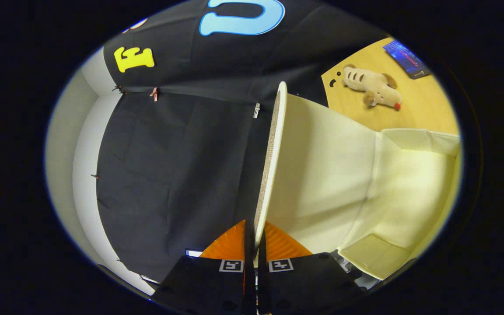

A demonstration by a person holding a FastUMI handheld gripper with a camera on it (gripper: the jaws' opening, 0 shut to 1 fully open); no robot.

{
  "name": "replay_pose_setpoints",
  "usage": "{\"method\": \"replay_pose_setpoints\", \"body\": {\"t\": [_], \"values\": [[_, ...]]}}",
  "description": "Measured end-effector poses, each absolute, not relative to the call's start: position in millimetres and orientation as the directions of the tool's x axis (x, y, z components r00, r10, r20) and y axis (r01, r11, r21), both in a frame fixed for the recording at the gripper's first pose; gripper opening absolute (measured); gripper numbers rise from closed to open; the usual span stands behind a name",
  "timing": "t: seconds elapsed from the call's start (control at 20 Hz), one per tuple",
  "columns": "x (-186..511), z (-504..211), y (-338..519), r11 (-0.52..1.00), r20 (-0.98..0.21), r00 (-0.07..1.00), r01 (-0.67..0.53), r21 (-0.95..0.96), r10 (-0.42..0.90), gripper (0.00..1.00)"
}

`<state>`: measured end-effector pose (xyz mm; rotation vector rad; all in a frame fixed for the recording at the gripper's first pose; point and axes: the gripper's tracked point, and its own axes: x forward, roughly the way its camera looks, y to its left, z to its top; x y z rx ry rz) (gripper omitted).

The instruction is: Open the storage box then place both shoes into the box .Put the left shoe in first, then the right shoe, with the right side of both shoes facing outward in a uniform manner.

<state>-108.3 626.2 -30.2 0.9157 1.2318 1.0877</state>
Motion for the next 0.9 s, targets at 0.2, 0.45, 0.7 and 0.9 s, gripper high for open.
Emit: {"method": "replay_pose_setpoints", "body": {"t": [0.2,0.45,0.7,0.9], "values": [[-110,-42,666,0.305,-0.308,0.007,-0.166,0.938,0.951,0.06],[-114,-62,692,0.337,-0.342,-0.007,-0.164,0.927,0.94,0.06],[-96,-72,670,0.402,-0.395,0.083,-0.266,0.876,0.915,0.52],[-70,-84,609,0.504,-0.457,0.214,-0.406,0.762,0.863,0.97]]}}
